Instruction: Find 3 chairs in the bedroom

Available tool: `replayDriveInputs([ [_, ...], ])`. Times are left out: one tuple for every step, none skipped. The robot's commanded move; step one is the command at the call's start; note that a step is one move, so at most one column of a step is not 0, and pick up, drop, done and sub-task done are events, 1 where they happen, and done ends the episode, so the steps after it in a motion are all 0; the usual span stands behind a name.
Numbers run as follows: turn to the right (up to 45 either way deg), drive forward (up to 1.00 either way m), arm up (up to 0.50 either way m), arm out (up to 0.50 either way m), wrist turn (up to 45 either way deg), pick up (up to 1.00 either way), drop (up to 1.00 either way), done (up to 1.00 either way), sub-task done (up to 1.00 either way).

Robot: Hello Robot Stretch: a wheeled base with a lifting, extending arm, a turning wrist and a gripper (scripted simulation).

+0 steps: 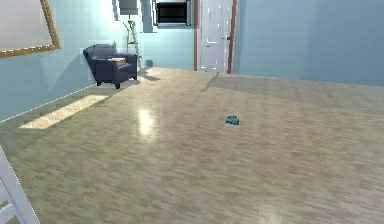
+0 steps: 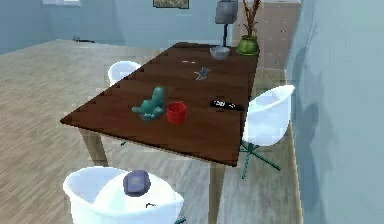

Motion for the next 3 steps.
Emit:
replayDriveInputs([
  [6.0, 0.0, 0.0, 0.0, 0.0, 0.0, 0.0, 0.0, 0.0],
  [0.0, 0.8, 0.0, 0.0, 0.0, 0.0, 0.0, 0.0, 0.0],
  [45.0, 0.0, 0.0, 0.0, 0.0, 0.0, 0.0, 0.0, 0.0],
])
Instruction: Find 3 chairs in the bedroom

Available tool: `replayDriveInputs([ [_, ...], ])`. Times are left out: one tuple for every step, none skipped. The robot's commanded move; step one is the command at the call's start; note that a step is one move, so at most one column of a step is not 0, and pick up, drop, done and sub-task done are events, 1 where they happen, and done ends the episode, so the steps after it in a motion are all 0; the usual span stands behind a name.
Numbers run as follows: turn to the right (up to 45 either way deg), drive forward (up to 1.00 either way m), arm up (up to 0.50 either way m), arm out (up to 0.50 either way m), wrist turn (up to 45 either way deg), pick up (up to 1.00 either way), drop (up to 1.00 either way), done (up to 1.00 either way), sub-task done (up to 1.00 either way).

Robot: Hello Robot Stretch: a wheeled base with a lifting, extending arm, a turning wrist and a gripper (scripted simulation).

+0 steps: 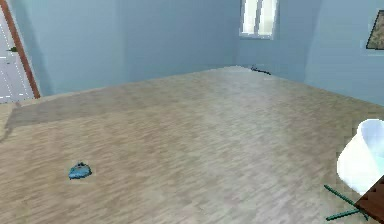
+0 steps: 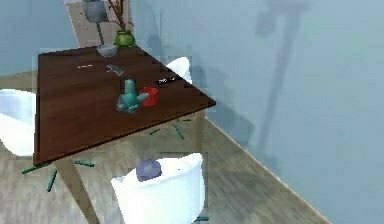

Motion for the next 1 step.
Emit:
replayDriveInputs([
  [12.0, 0.0, 0.0, 0.0, 0.0, 0.0, 0.0, 0.0, 0.0],
])
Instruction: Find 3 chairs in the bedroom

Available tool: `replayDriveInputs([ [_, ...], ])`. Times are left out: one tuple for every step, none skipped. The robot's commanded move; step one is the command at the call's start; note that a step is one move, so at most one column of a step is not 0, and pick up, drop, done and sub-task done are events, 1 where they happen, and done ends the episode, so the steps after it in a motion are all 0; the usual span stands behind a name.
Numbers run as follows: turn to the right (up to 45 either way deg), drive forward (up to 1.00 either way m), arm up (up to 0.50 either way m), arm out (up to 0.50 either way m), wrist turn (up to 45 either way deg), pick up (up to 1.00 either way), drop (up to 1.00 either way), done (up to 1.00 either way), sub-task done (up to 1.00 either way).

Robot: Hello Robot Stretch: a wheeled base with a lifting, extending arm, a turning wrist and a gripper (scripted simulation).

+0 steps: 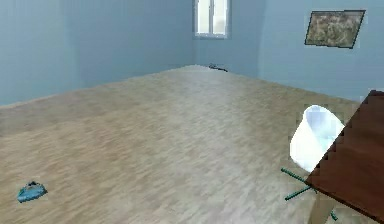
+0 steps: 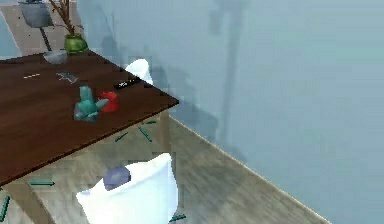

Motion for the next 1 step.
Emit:
replayDriveInputs([
  [0.0, 0.8, 0.0, 0.0, 0.0, 0.0, 0.0, 0.0, 0.0],
])
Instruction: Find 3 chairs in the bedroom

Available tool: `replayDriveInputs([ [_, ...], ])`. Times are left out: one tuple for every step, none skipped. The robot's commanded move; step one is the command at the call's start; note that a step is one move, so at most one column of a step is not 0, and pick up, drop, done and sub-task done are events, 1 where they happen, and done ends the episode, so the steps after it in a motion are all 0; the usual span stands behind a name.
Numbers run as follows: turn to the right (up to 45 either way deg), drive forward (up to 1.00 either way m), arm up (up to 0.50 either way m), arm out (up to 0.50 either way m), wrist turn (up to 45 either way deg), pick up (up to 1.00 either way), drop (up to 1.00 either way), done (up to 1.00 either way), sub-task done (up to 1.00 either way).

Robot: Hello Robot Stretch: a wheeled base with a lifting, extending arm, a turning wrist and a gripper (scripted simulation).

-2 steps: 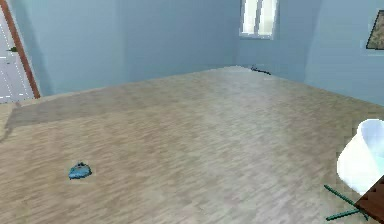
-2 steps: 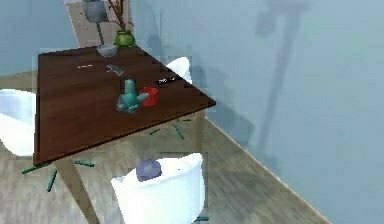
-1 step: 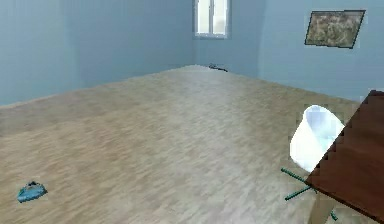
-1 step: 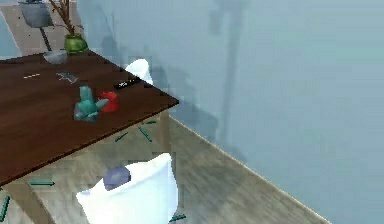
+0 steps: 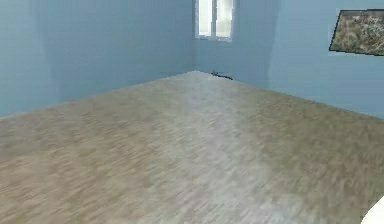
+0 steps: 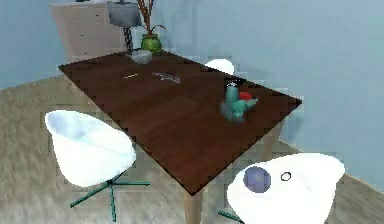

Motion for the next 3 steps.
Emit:
replayDriveInputs([
  [33.0, 0.0, 0.0, 0.0, 0.0, 0.0, 0.0, 0.0, 0.0],
  [0.0, 0.05, 0.0, 0.0, 0.0, 0.0, 0.0, 0.0, 0.0],
  [27.0, 0.0, 0.0, 0.0, 0.0, 0.0, 0.0, 0.0, 0.0],
])
